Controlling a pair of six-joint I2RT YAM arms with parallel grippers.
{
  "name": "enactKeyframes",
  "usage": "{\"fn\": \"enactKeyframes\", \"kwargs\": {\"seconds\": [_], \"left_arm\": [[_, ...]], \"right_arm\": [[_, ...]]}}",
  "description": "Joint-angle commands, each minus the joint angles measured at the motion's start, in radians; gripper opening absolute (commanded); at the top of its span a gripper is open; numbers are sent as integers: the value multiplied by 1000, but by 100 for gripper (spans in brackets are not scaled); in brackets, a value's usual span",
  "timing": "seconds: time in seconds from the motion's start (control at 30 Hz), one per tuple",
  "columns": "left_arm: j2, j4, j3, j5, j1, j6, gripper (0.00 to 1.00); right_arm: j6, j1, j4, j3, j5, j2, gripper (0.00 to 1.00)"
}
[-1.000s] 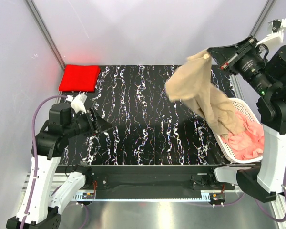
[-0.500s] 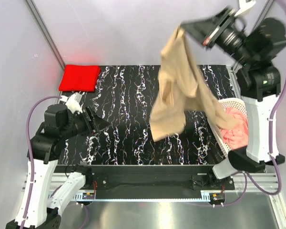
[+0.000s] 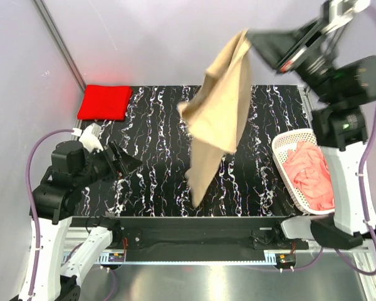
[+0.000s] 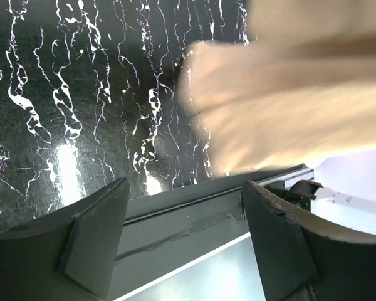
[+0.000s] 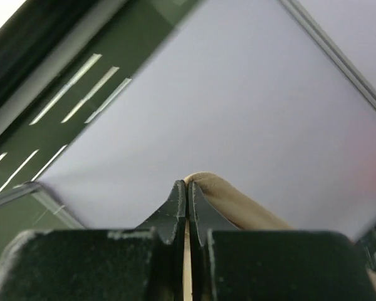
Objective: Fold and stack the t-shirts
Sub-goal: Move the tshirt to the center of the board
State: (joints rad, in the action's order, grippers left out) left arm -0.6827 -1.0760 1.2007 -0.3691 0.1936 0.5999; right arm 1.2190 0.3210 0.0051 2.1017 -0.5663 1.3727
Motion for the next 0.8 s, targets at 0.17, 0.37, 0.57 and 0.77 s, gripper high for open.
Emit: {"fn": "enactKeyframes", "kwargs": {"seconds": [0.17,0.37,0.57,0.77], "left_arm": [[-23,34,-52,2,3,0,83],[-34,99,-119,-54,3,34,83],[-72,187,-202,-111,4,61,83],[-254,297,-285,-119,153,120,82]], "right_arm": [[-462,7,-838,-721,259,-230,50],[-651,7,-949,-1062,374,-314,71],[-751,13,-835,-1010,230,-220,76],[-780,161,-760,-881,239,54,78]]}}
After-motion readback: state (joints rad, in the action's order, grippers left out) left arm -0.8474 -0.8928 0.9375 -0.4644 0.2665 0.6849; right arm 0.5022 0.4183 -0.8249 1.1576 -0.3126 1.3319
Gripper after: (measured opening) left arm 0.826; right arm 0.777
